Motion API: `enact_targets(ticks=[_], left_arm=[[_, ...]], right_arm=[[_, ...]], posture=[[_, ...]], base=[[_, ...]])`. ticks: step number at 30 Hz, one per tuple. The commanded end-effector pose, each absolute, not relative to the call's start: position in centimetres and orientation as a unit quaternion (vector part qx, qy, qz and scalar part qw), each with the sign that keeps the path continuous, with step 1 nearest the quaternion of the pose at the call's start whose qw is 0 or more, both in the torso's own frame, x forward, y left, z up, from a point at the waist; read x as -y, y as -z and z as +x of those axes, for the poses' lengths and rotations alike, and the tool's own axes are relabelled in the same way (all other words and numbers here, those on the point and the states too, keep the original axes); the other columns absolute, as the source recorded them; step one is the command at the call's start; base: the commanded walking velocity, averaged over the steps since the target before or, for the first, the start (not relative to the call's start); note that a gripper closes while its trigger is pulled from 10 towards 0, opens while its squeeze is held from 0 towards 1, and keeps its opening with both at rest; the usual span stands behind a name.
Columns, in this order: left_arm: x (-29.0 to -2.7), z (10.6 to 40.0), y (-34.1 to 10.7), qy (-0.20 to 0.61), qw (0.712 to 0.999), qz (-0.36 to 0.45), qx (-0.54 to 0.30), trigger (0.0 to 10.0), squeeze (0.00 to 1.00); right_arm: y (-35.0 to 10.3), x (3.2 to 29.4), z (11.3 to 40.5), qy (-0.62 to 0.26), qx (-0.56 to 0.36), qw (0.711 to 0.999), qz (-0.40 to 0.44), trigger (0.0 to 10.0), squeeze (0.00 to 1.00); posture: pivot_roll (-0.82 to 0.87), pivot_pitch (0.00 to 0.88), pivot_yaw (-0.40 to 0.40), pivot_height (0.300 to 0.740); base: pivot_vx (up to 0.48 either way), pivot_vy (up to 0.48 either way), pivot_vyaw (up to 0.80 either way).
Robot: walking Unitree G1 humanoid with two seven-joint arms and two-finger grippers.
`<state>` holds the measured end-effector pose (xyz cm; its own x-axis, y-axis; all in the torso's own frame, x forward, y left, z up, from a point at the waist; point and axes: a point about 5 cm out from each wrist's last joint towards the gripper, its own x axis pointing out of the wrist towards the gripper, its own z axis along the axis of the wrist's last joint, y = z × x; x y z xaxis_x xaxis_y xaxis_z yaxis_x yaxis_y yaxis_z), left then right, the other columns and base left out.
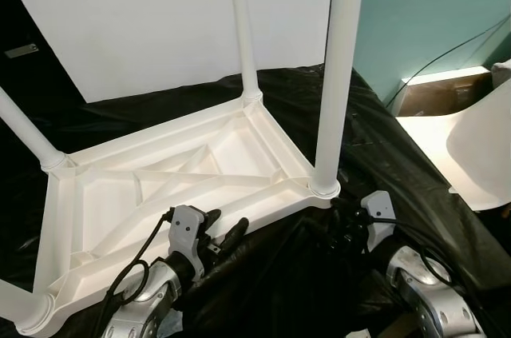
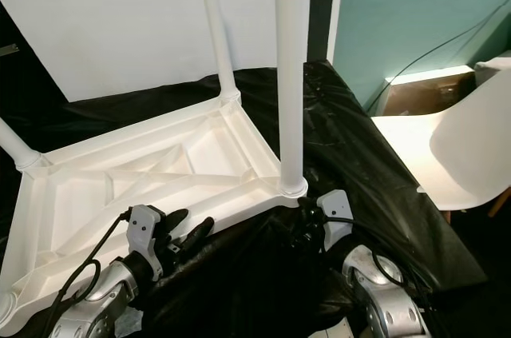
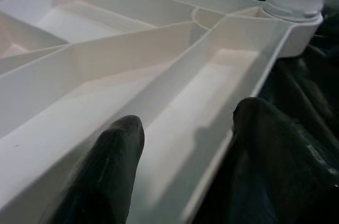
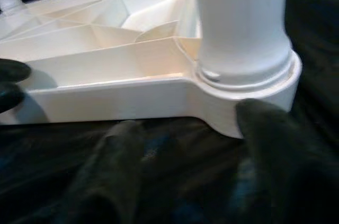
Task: Building children table
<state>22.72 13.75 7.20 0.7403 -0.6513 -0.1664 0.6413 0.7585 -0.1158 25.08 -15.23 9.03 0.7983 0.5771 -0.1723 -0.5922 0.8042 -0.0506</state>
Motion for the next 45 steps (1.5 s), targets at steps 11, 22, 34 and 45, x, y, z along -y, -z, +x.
enact_targets(ticks=[11,22,34,45], left_arm=[[-11.3,21.8,-6.1,0.459,0.877,-0.052,-0.132,10.0,0.00],[-11.4,23.1,-7.5,0.396,0.915,-0.035,-0.063,10.0,0.00],[-12.4,25.0,-11.6,0.301,0.946,-0.107,0.059,10.0,0.00],[-12.4,23.3,-10.2,0.376,0.924,-0.070,0.008,10.0,0.00]], right_arm=[[-9.1,13.6,30.7,-0.300,-0.088,0.945,-0.090,4.2,0.00],[-9.7,12.1,31.0,-0.291,-0.057,0.949,-0.109,10.0,0.00],[-9.2,11.9,27.4,-0.277,-0.049,0.953,-0.109,10.0,0.00],[-9.0,11.2,29.9,-0.312,-0.064,0.938,-0.135,10.0,0.00]], posture=[[-0.10,0.000,0.065,0.740],[-0.08,0.000,0.059,0.740],[-0.12,0.000,0.077,0.740],[-0.09,0.000,0.070,0.740]], base=[[0.000,0.000,0.00],[0.000,0.000,0.00],[0.000,0.000,0.00],[0.000,0.000,0.00]])
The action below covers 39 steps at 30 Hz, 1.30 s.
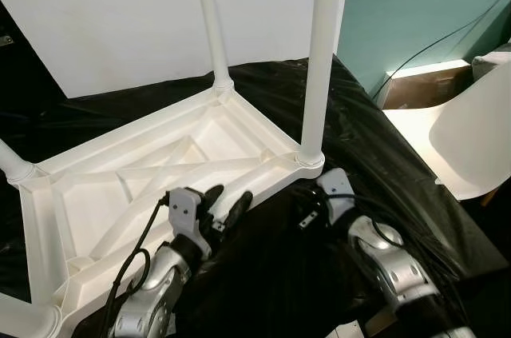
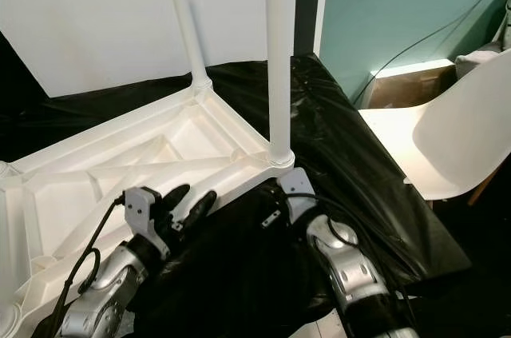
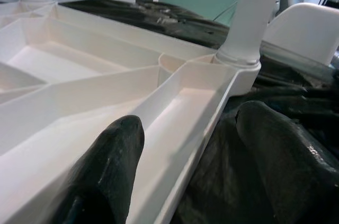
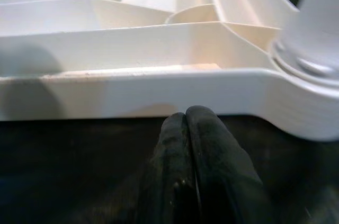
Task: Building children table
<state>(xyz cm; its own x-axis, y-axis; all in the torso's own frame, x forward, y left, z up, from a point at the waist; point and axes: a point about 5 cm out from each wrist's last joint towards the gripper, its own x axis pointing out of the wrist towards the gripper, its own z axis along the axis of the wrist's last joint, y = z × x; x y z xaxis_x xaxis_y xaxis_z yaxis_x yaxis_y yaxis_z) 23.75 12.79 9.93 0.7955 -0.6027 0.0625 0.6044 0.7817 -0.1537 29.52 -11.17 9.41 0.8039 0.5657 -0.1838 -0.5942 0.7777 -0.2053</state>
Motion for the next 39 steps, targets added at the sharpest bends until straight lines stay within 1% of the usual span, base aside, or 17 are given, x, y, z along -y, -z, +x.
enact_targets(ticks=[1,6,11,14,15,17,18,19,22,24,25,27,28,32,36,38,39], left_arm=[[-12.4,23.3,-10.2,0.376,0.924,-0.070,0.008,10.0,0.00],[-12.1,22.8,-10.0,0.371,0.926,-0.074,0.011,10.0,0.00],[-12.0,22.3,-9.8,0.369,0.926,-0.074,0.006,10.0,0.00],[-12.1,22.3,-9.8,0.368,0.927,-0.073,0.002,10.0,0.00],[-12.2,22.2,-9.8,0.365,0.928,-0.073,-0.001,10.0,0.00],[-12.2,22.2,-9.8,0.365,0.928,-0.073,-0.001,10.0,0.00],[-12.3,22.2,-9.8,0.363,0.929,-0.071,-0.003,10.0,0.00],[-12.3,22.2,-9.8,0.363,0.929,-0.071,-0.003,10.0,0.00],[-12.6,22.3,-10.0,0.349,0.935,-0.063,0.008,10.0,0.00],[-13.3,22.9,-10.1,0.308,0.950,-0.043,0.020,10.0,0.00],[-13.3,22.9,-10.1,0.308,0.950,-0.043,0.020,10.0,0.00],[-13.9,23.2,-10.0,0.282,0.959,-0.030,0.020,10.0,0.00],[-13.9,23.2,-10.0,0.282,0.959,-0.030,0.020,10.0,0.00],[-15.0,23.2,-9.9,0.272,0.962,-0.010,0.010,10.0,0.00],[-15.5,23.4,-9.8,0.275,0.961,0.012,-0.001,10.0,0.00],[-15.9,23.4,-9.2,0.289,0.956,0.029,-0.029,10.0,0.00],[-16.3,23.3,-8.4,0.303,0.950,0.051,-0.063,10.0,0.00]], right_arm=[[-9.0,11.2,29.9,-0.312,-0.064,0.938,-0.135,10.0,0.00],[-9.3,11.4,32.5,-0.308,-0.074,0.935,-0.161,10.0,0.00],[-9.7,11.2,34.3,-0.308,-0.082,0.929,-0.188,10.0,0.00],[-9.9,11.0,34.8,-0.307,-0.084,0.929,-0.192,10.0,0.00],[-10.3,10.9,35.4,-0.296,-0.081,0.932,-0.195,10.0,0.00],[-10.3,10.9,35.4,-0.296,-0.081,0.932,-0.195,10.0,0.00],[-10.8,10.8,36.2,-0.275,-0.076,0.938,-0.195,10.0,0.00],[-10.8,10.8,36.2,-0.275,-0.076,0.938,-0.195,10.0,0.00],[-11.7,10.0,36.8,-0.265,-0.060,0.946,-0.178,10.0,0.00],[-11.2,9.3,36.0,-0.285,-0.049,0.945,-0.155,10.0,0.00],[-11.2,9.3,36.0,-0.285,-0.049,0.945,-0.155,10.0,0.00],[-10.1,9.3,34.8,-0.296,-0.049,0.944,-0.139,10.0,0.00],[-10.1,9.3,34.8,-0.296,-0.049,0.944,-0.139,10.0,0.00],[-8.5,10.8,31.8,-0.292,-0.051,0.949,-0.111,10.0,0.00],[-8.1,11.3,30.6,-0.289,-0.052,0.950,-0.104,10.0,0.00],[-7.9,11.6,29.8,-0.286,-0.054,0.952,-0.097,10.0,0.00],[-7.9,11.7,29.6,-0.281,-0.054,0.954,-0.092,10.0,0.00]], posture=[[-0.09,0.000,0.070,0.740],[-0.06,0.000,0.058,0.740],[-0.04,0.000,0.050,0.740],[-0.04,0.000,0.049,0.740],[-0.03,0.000,0.050,0.740],[-0.03,0.000,0.050,0.740],[-0.03,0.000,0.050,0.740],[-0.03,0.000,0.050,0.740],[-0.02,0.000,0.046,0.740],[-0.02,0.000,0.046,0.740],[-0.02,0.000,0.046,0.740],[-0.02,0.000,0.046,0.740],[-0.02,0.000,0.046,0.740],[-0.04,0.000,0.062,0.740],[-0.06,0.000,0.069,0.740],[-0.07,0.000,0.075,0.740],[-0.08,0.000,0.081,0.740]], base=[[0.000,0.000,0.00],[0.000,0.000,0.00],[0.000,0.000,0.00],[0.000,0.000,0.00],[0.000,0.000,0.00],[0.000,0.000,0.00],[0.000,0.000,0.00],[0.000,0.000,0.00],[0.000,0.000,0.00],[0.000,0.000,0.00],[0.000,0.000,0.00],[0.000,0.000,0.00],[0.000,0.000,0.00],[0.000,0.000,0.00],[0.000,0.000,0.00],[0.000,0.000,0.00],[0.000,0.000,0.00]])
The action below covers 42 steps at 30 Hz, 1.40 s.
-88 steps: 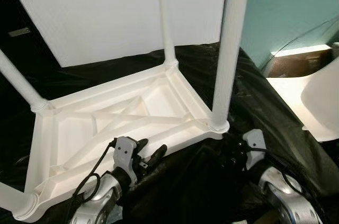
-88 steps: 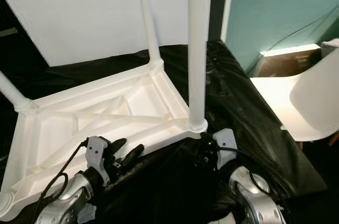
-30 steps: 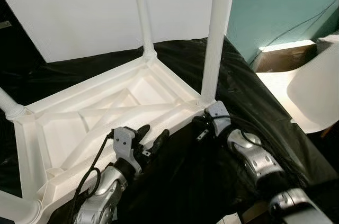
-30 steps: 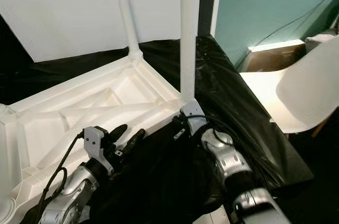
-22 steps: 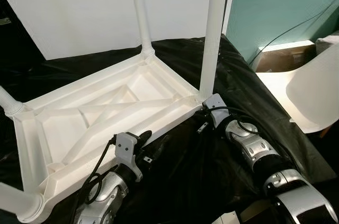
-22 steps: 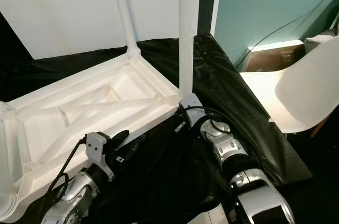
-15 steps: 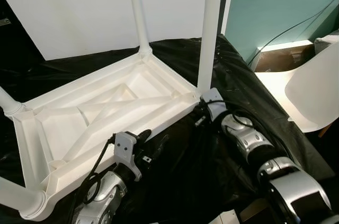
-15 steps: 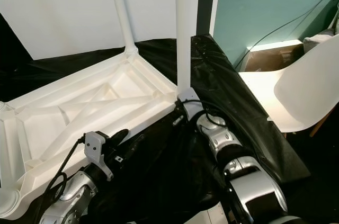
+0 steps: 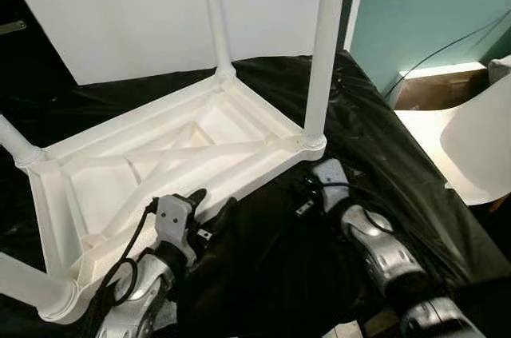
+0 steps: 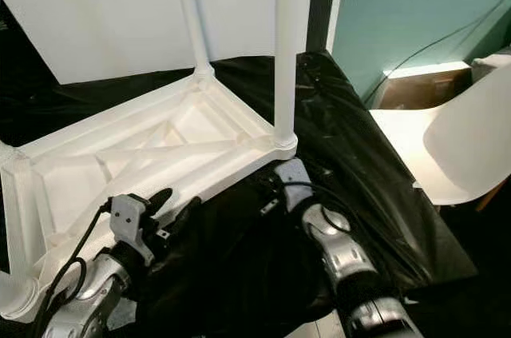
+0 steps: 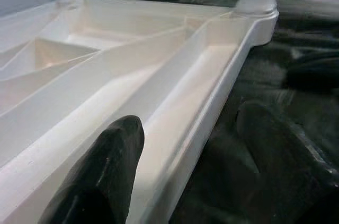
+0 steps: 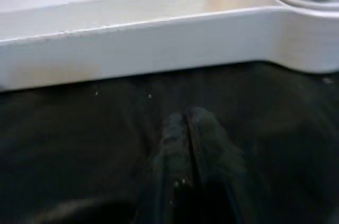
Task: Building children table
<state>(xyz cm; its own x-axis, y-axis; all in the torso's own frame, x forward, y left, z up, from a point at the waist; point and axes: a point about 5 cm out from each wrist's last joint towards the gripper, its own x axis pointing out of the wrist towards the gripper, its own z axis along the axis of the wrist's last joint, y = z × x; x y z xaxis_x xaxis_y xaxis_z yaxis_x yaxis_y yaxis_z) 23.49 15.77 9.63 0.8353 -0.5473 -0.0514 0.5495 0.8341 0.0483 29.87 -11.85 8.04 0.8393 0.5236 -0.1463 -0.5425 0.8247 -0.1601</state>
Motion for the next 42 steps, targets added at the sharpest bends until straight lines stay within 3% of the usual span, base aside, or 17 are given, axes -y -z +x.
enact_targets(ticks=[1,8,12,13,14,24,25,26,35,36,37,38,40,41,42], left_arm=[[-16.7,23.3,-7.5,0.308,0.944,0.074,-0.094,10.0,0.00],[-16.8,23.2,-5.7,0.340,0.916,0.124,-0.172,10.0,0.00],[-16.3,23.3,-5.9,0.348,0.916,0.103,-0.172,10.0,0.00],[-16.1,23.3,-6.0,0.349,0.916,0.096,-0.172,5.7,0.00],[-15.7,23.2,-6.1,0.355,0.915,0.086,-0.169,0.0,0.00],[-15.1,23.1,-6.4,0.368,0.913,0.067,-0.161,0.0,0.00],[-10.8,24.2,-8.3,0.408,0.906,0.002,-0.108,0.0,0.00],[-9.2,24.7,-8.9,0.421,0.902,-0.015,-0.090,0.0,0.00],[-5.9,26.3,-10.2,0.437,0.897,-0.027,-0.063,0.0,0.00],[-5.8,26.6,-10.2,0.428,0.902,-0.015,-0.065,2.7,0.00],[-5.8,26.6,-10.2,0.428,0.902,-0.015,-0.065,2.7,0.00],[-5.8,26.8,-10.1,0.420,0.905,-0.008,-0.066,6.8,0.00],[-5.8,26.8,-10.1,0.420,0.905,-0.008,-0.066,6.8,0.00],[-5.9,27.0,-10.0,0.413,0.908,-0.002,-0.067,10.0,0.00],[-6.2,27.1,-9.9,0.402,0.913,0.015,-0.060,10.0,0.00]], right_arm=[[-8.0,11.7,29.6,-0.276,-0.052,0.956,-0.090,10.0,0.00],[-9.6,11.1,30.2,-0.272,-0.029,0.959,-0.081,10.0,0.00],[-10.0,11.1,30.3,-0.271,-0.026,0.959,-0.080,10.0,0.00],[-10.1,11.1,30.2,-0.271,-0.026,0.959,-0.080,10.0,0.00],[-10.3,11.0,30.1,-0.273,-0.026,0.958,-0.080,10.0,0.00],[-10.4,10.8,30.0,-0.276,-0.026,0.957,-0.081,10.0,0.00],[-11.0,10.2,30.1,-0.284,-0.020,0.955,-0.078,10.0,0.00],[-11.3,10.1,30.1,-0.287,-0.018,0.955,-0.077,10.0,0.00],[-11.8,10.1,30.1,-0.285,-0.015,0.955,-0.076,10.0,0.00],[-11.8,10.1,30.0,-0.284,-0.015,0.956,-0.076,10.0,0.00],[-11.8,10.1,30.0,-0.284,-0.015,0.956,-0.076,10.0,0.00],[-11.9,10.1,29.9,-0.284,-0.015,0.956,-0.076,10.0,0.00],[-11.9,10.1,29.9,-0.284,-0.015,0.956,-0.076,10.0,0.00],[-11.9,10.1,29.9,-0.284,-0.015,0.956,-0.076,10.0,0.00],[-11.9,10.1,29.9,-0.284,-0.016,0.956,-0.076,10.0,0.00]], posture=[[-0.09,0.000,0.088,0.740],[-0.09,0.000,0.092,0.740],[-0.09,0.000,0.091,0.740],[-0.09,0.000,0.091,0.740],[-0.09,0.000,0.086,0.740],[-0.08,0.000,0.083,0.740],[-0.09,0.000,0.075,0.740],[-0.09,0.000,0.075,0.740],[-0.11,0.000,0.079,0.740],[-0.11,0.000,0.079,0.740],[-0.11,0.000,0.079,0.740],[-0.11,0.000,0.079,0.740],[-0.11,0.000,0.079,0.740],[-0.11,0.000,0.079,0.740],[-0.12,0.000,0.080,0.740]], base=[[0.000,0.000,0.00],[0.000,0.000,0.00],[0.000,0.000,0.00],[0.000,0.000,0.00],[0.000,0.000,0.00],[0.000,0.000,0.00],[0.000,0.000,0.00],[0.000,0.000,0.00],[0.000,0.000,0.00],[0.000,0.000,0.00],[0.000,0.000,0.00],[0.000,0.000,0.00],[0.000,0.000,0.00],[0.000,0.000,0.00],[0.000,0.000,0.00]])
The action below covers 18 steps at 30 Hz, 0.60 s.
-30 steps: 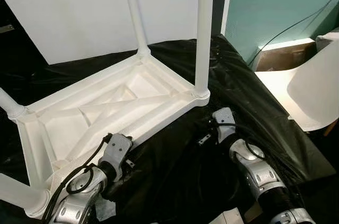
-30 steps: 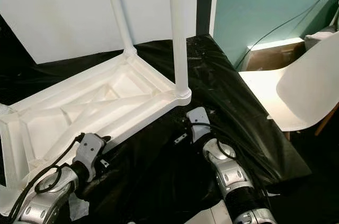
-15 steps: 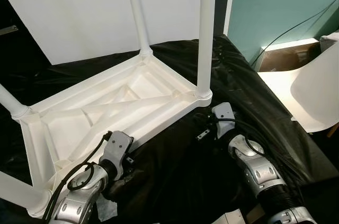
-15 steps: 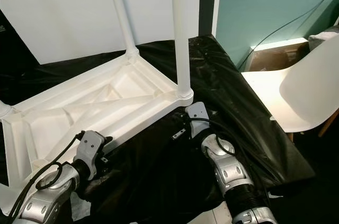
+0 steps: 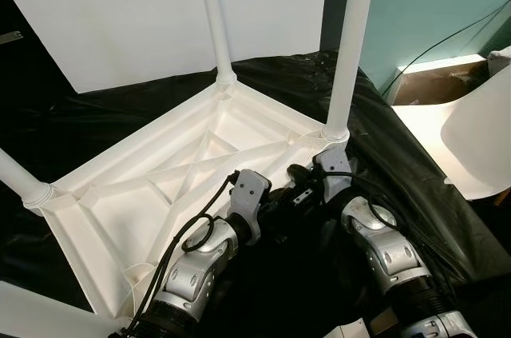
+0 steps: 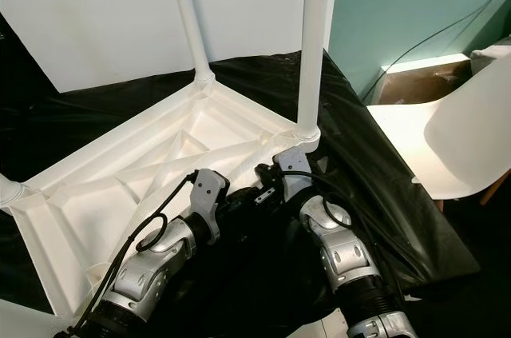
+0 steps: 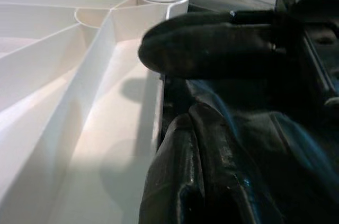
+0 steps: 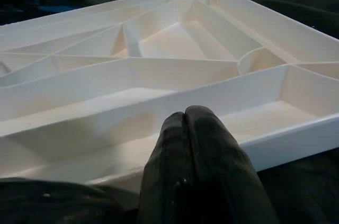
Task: Building children table
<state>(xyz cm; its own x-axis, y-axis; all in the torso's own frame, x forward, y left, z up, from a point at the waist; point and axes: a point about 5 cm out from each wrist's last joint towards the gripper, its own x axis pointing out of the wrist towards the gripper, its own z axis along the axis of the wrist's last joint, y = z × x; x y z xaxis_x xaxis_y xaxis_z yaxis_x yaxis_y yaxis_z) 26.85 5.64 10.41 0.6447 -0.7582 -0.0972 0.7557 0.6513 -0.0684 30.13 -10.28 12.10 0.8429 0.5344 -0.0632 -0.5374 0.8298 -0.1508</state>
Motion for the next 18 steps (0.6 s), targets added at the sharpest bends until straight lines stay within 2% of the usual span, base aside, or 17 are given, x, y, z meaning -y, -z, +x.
enact_targets(ticks=[1,3,8,11,12,18], left_arm=[[-6.2,27.1,-9.9,0.402,0.913,0.015,-0.060,10.0,0.00],[-6.7,27.3,-10.3,0.374,0.927,0.015,-0.028,10.0,0.00],[-7.5,27.1,-11.5,0.355,0.935,-0.018,0.008,10.0,0.00],[-8.0,26.8,-12.1,0.353,0.935,-0.027,0.020,10.0,0.00],[-9.0,26.0,-12.6,0.361,0.932,-0.015,0.017,10.0,0.00],[-9.8,24.9,-12.1,0.389,0.921,0.007,-0.012,10.0,0.00]], right_arm=[[-11.9,10.1,29.9,-0.284,-0.016,0.956,-0.076,10.0,0.00],[-12.1,10.0,29.8,-0.286,-0.017,0.955,-0.075,10.0,0.00],[-12.4,9.9,29.5,-0.290,-0.017,0.954,-0.073,10.0,0.00],[-12.5,10.0,29.2,-0.288,-0.017,0.955,-0.071,10.0,0.00],[-12.6,10.4,28.6,-0.269,-0.021,0.960,-0.068,10.0,0.00],[-12.7,11.5,28.0,-0.211,-0.026,0.975,-0.071,10.0,0.00]], posture=[[-0.12,0.000,0.080,0.740],[-0.11,0.000,0.074,0.740],[-0.10,0.000,0.068,0.740],[-0.10,0.000,0.066,0.740],[-0.09,0.000,0.061,0.740],[-0.09,0.000,0.062,0.740]], base=[[0.000,0.000,0.00],[0.000,0.000,0.00],[0.000,0.000,0.00],[0.000,0.000,0.00],[0.000,0.000,0.00],[0.000,0.000,0.00]])
